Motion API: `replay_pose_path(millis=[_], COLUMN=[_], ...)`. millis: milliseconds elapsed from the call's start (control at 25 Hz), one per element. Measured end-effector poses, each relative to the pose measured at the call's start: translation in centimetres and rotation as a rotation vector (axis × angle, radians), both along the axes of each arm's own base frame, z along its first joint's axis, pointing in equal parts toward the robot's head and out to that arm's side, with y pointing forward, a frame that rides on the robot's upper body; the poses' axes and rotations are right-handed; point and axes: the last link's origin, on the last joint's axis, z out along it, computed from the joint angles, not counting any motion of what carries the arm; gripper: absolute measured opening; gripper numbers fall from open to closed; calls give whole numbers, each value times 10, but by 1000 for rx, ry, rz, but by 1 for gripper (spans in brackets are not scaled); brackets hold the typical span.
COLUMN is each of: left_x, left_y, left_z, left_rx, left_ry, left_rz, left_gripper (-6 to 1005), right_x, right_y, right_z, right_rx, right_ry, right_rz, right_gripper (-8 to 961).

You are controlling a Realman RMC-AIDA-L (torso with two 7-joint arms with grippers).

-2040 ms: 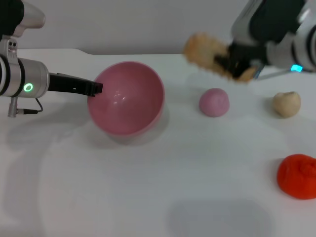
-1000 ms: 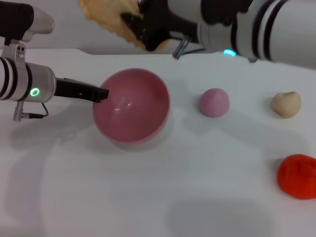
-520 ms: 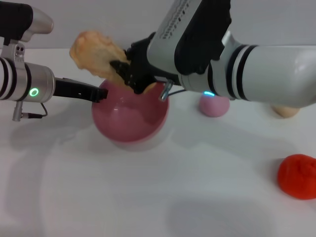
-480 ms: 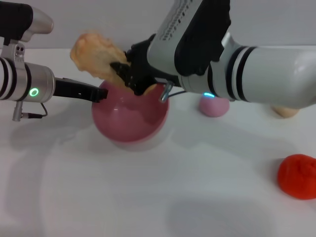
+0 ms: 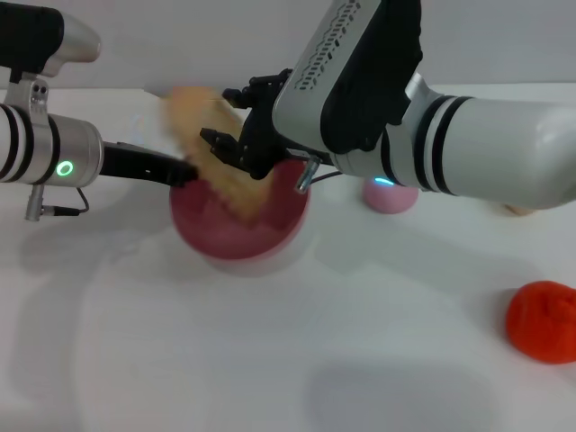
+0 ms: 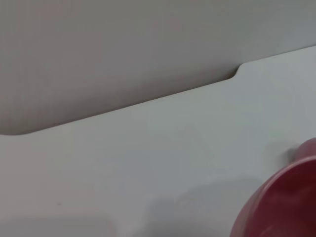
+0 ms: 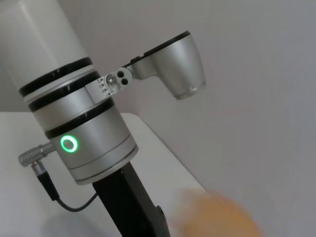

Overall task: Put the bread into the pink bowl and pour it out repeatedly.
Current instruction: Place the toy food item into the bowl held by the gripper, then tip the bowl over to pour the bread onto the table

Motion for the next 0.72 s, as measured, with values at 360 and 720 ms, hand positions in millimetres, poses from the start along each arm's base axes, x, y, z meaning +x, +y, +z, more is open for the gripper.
replay_pose_path(millis=[360, 720], left_x=[-3, 2], left_y=[-1, -1], left_z=[0, -9], left_rx=[6, 3], left_ry=[0, 14], left_rz=[7, -14], left_gripper=[45, 45], right_x=[-1, 12], right_y=[3, 28], right_z=[8, 41], right_rx=[49, 343], right_ry=[36, 218], right_rz=[5, -12], right_gripper=[466, 465])
